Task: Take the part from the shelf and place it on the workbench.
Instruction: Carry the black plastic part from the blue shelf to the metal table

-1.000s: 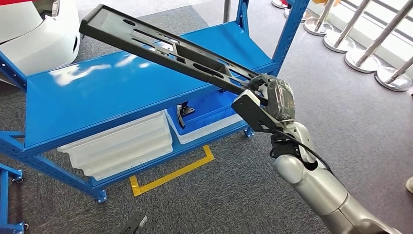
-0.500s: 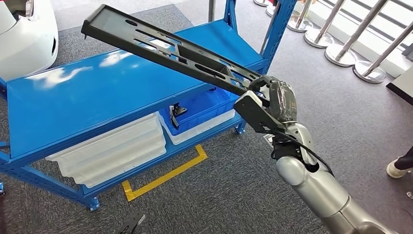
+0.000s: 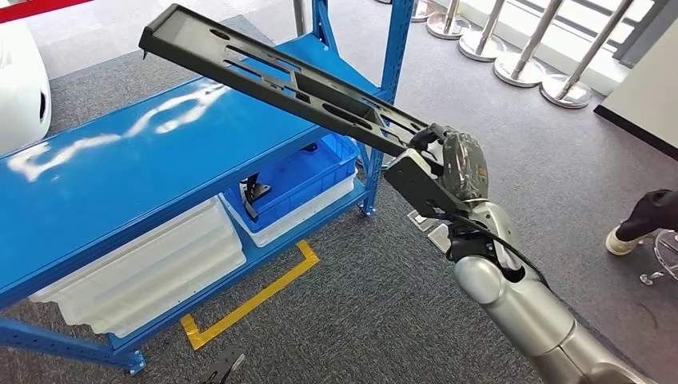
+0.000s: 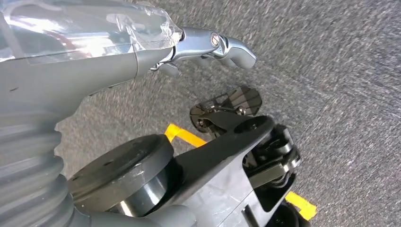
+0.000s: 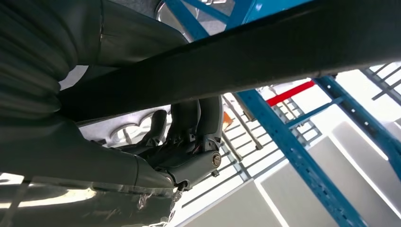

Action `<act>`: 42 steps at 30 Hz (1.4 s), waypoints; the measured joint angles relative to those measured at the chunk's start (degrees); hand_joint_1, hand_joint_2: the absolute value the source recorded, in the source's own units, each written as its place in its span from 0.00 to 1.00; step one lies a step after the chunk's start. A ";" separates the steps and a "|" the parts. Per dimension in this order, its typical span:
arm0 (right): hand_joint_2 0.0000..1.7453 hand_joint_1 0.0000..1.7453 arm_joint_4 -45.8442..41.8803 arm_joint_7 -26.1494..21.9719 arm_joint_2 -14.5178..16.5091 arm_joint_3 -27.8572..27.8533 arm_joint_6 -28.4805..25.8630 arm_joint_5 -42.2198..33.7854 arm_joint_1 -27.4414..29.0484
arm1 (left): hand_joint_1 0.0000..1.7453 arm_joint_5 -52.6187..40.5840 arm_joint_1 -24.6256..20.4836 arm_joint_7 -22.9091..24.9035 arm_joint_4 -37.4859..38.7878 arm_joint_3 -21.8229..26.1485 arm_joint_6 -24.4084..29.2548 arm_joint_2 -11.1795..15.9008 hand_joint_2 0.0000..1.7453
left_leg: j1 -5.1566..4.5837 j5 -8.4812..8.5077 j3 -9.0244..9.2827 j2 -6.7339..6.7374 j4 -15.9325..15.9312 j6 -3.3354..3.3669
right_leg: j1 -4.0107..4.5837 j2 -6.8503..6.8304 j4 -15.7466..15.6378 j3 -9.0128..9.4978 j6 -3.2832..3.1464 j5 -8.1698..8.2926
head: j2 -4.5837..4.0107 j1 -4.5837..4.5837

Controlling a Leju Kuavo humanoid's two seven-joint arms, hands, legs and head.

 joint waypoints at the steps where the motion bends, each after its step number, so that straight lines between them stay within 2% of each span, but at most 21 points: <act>1: 1.00 1.00 0.00 0.01 0.00 0.00 0.00 0.01 0.04 | 0.00 -0.04 -0.04 0.00 0.00 0.00 0.00 0.01 1.00 | 0.05 2.21 1.43 -0.31 -3.37 0.07 | -0.04 0.63 0.41 -0.03 0.11 -0.25 | 0.00 -0.29; 3: 1.00 1.00 -0.01 0.02 -0.01 0.00 0.00 0.07 0.08 | 0.00 -0.12 -0.14 0.01 0.01 0.00 0.00 0.02 1.00 | 0.23 4.94 4.15 -1.90 -9.85 0.31 | -0.05 1.79 1.46 -0.44 0.59 -0.79 | 0.00 -0.87; 4: 1.00 1.00 -0.01 0.03 -0.01 0.00 -0.01 0.11 0.13 | 0.00 -0.17 -0.15 0.02 0.01 0.00 0.00 0.02 1.00 | 0.23 5.36 4.80 -2.49 -11.62 0.47 | -0.08 2.27 1.87 -0.77 0.88 -0.97 | 0.00 -1.01; 7: 1.00 1.00 -0.02 0.05 -0.20 -0.03 -0.07 0.19 0.32 | 0.00 -0.33 -0.25 0.02 -0.01 0.00 -0.02 -0.01 1.00 | 0.02 5.36 4.99 -2.01 -12.44 1.23 | -0.42 3.18 2.13 -1.39 1.72 -0.98 | 0.00 -1.24; 9: 1.00 1.00 -0.02 0.03 -0.44 -0.07 -0.07 0.24 0.34 | 0.00 -0.39 -0.48 0.02 -0.01 0.01 -0.05 -0.02 1.00 | 0.25 5.66 5.36 -1.26 -13.06 1.87 | -0.46 1.85 3.60 -2.05 2.39 -1.96 | 0.00 -1.10; 12: 1.00 1.00 -0.02 0.01 -0.55 -0.11 -0.07 0.30 0.42 | 0.00 -0.46 -0.54 0.02 -0.01 0.02 -0.09 0.00 1.00 | 0.36 5.79 5.59 -0.14 -13.50 2.26 | -0.79 -1.10 12.65 -6.44 3.42 -6.23 | 0.00 -0.10; 14: 1.00 1.00 -0.02 0.03 -0.59 -0.11 -0.07 0.26 0.55 | 0.00 -0.48 -0.46 0.02 -0.01 0.02 -0.10 0.00 1.00 | 0.38 5.66 5.63 0.72 -13.48 2.23 | -1.20 -1.60 16.56 -8.68 3.79 -6.80 | 0.00 0.34; 15: 1.00 1.00 -0.02 0.04 -0.63 -0.11 -0.07 0.25 0.57 | 0.00 -0.50 -0.46 0.02 -0.01 0.02 -0.11 0.00 1.00 | 0.40 5.56 5.72 1.11 -13.48 2.15 | -1.33 -1.77 15.44 -8.30 3.85 -5.55 | 0.00 0.66; 18: 1.00 1.00 -0.02 0.02 -0.74 -0.15 -0.06 0.25 0.52 | 0.00 -0.58 -0.64 0.03 -0.02 0.02 -0.11 -0.01 1.00 | 0.41 5.17 6.29 2.09 -13.56 1.61 | -1.03 -3.48 4.40 -3.08 3.57 -0.26 | 0.00 2.34; 20: 1.00 1.00 -0.02 -0.02 -0.78 -0.17 -0.05 0.26 0.46 | 0.00 -0.64 -0.78 0.05 -0.02 0.02 -0.11 -0.02 1.00 | 0.30 5.06 6.60 2.55 -13.81 0.98 | -0.42 -4.03 0.92 -1.48 3.03 0.41 | 0.00 3.11; 24: 1.00 1.00 -0.14 -0.03 -0.96 -0.25 -0.05 0.27 0.32 | 0.00 -0.68 -0.95 0.17 -0.05 0.00 -0.11 -0.04 1.00 | 0.28 4.06 7.01 2.65 -13.19 -0.32 | -0.29 -2.55 -0.36 -0.66 1.53 0.75 | 0.00 3.24; 26: 1.00 1.00 -0.20 -0.04 -0.93 -0.28 -0.03 0.31 0.23 | 0.00 -0.69 -1.02 0.20 -0.07 0.00 -0.11 -0.04 1.00 | 0.33 1.04 4.89 1.15 -7.86 -0.45 | -0.53 -1.98 -0.98 -0.10 0.77 0.94 | 0.00 2.55; 28: 1.00 1.00 -0.20 -0.04 -0.89 -0.27 -0.01 0.27 0.33 | 0.00 -0.69 -0.91 0.21 -0.07 0.00 -0.12 -0.04 1.00 | 0.21 -2.06 1.15 0.22 -0.49 -0.48 | -0.42 -1.11 -0.91 -0.07 0.37 0.84 | 0.00 1.47; 29: 1.00 1.00 -0.20 -0.04 -0.87 -0.26 0.00 0.25 0.43 | 0.00 -0.69 -0.83 0.21 -0.07 0.00 -0.13 -0.04 1.00 | 0.15 -2.31 -0.03 0.06 1.49 -0.50 | -0.36 -0.54 -0.78 -0.08 0.31 0.76 | 0.00 1.01; 31: 1.00 1.00 -0.20 -0.04 -0.87 -0.26 0.00 0.22 0.48 | 0.00 -0.69 -0.76 0.22 -0.07 0.00 -0.15 -0.03 1.00 | 0.16 0.55 0.67 -0.12 -1.01 -0.42 | -0.36 0.65 -0.28 -0.08 0.38 0.47 | 0.00 0.38; 33: 1.00 1.00 -0.20 -0.04 -0.88 -0.26 0.01 0.23 0.44 | 0.00 -0.68 -0.77 0.22 -0.06 0.00 -0.16 -0.01 1.00 | 0.37 4.41 3.62 -1.60 -8.35 -0.22 | -0.39 1.78 0.76 -0.36 0.81 -0.13 | 0.00 -0.30; 35: 1.00 1.00 -0.20 -0.03 -0.85 -0.26 0.11 0.24 0.40 | 0.00 -0.67 -0.73 0.24 -0.05 0.00 -0.17 -0.01 1.00 | 0.47 5.54 5.05 -3.10 -12.29 0.16 | -0.46 2.73 1.72 -1.05 1.40 -0.55 | 0.00 -0.57; 37: 1.00 1.00 -0.20 -0.02 -0.84 -0.26 0.26 0.20 0.39 | 0.00 -0.67 -0.73 0.26 -0.06 0.00 -0.23 -0.02 1.00 | 0.28 5.39 5.12 -2.90 -12.61 0.79 | -0.75 3.58 1.85 -1.50 2.05 -0.50 | 0.00 -0.62; 38: 1.00 1.00 -0.20 -0.02 -0.87 -0.26 0.31 0.18 0.41 | 0.00 -0.67 -0.78 0.26 -0.08 0.00 -0.27 -0.02 1.00 | 0.26 5.50 5.28 -2.46 -12.85 1.16 | -0.87 3.47 1.92 -1.56 2.38 -0.56 | 0.00 -0.73; 40: 1.00 1.00 -0.20 -0.03 -0.93 -0.26 0.36 0.17 0.31 | 0.00 -0.66 -0.91 0.25 -0.12 0.01 -0.32 0.02 1.00 | 0.52 5.75 5.67 -1.64 -13.45 1.77 | -0.84 1.66 4.10 -2.54 3.05 -1.87 | 0.00 -0.43; 42: 1.00 1.00 -0.20 -0.03 -0.93 -0.26 0.42 0.10 0.25 | 0.00 -0.66 -0.85 0.22 -0.13 0.02 -0.33 0.04 1.00 | 0.55 5.77 5.82 -0.85 -13.66 2.04 | -0.92 -0.73 10.33 -5.60 3.66 -4.81 | 0.00 0.40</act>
